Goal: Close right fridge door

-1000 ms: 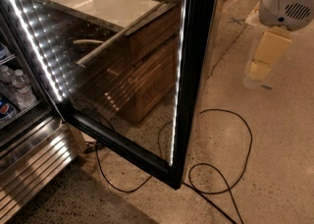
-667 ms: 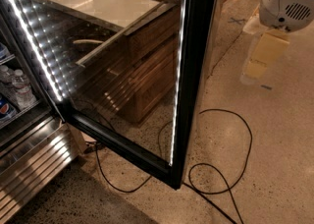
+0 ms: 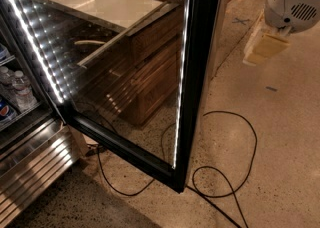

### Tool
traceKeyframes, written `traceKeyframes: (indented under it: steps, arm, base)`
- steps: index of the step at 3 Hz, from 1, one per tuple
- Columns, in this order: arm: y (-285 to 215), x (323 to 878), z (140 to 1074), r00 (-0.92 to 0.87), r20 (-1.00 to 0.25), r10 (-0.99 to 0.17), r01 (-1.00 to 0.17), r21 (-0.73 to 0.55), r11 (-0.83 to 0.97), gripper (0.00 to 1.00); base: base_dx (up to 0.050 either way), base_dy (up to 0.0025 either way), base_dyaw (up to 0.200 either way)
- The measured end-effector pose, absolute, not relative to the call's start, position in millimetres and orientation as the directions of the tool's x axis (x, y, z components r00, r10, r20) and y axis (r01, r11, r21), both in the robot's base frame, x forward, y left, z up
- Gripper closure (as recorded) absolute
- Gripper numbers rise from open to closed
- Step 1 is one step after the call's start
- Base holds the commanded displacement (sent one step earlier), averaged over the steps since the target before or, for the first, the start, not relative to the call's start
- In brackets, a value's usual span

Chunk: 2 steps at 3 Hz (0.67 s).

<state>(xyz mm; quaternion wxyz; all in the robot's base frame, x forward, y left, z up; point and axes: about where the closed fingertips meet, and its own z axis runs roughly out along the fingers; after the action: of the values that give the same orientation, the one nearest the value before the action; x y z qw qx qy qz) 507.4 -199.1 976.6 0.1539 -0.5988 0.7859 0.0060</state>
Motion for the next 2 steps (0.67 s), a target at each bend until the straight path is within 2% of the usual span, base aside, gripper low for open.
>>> traceKeyframes:
  steps: [1, 2]
  arm:
    - [-199.0, 507.5, 976.6, -0.235, -0.249, -0.939, -0.943, -0.175, 0.283, 0.89]
    - [-189.8, 514.7, 974.9, -0.233, -0.226, -0.946, -0.940, -0.195, 0.279, 1.00]
  base:
    - [0.000, 0.00000, 0.000]
    - [0.000, 0.00000, 0.000]
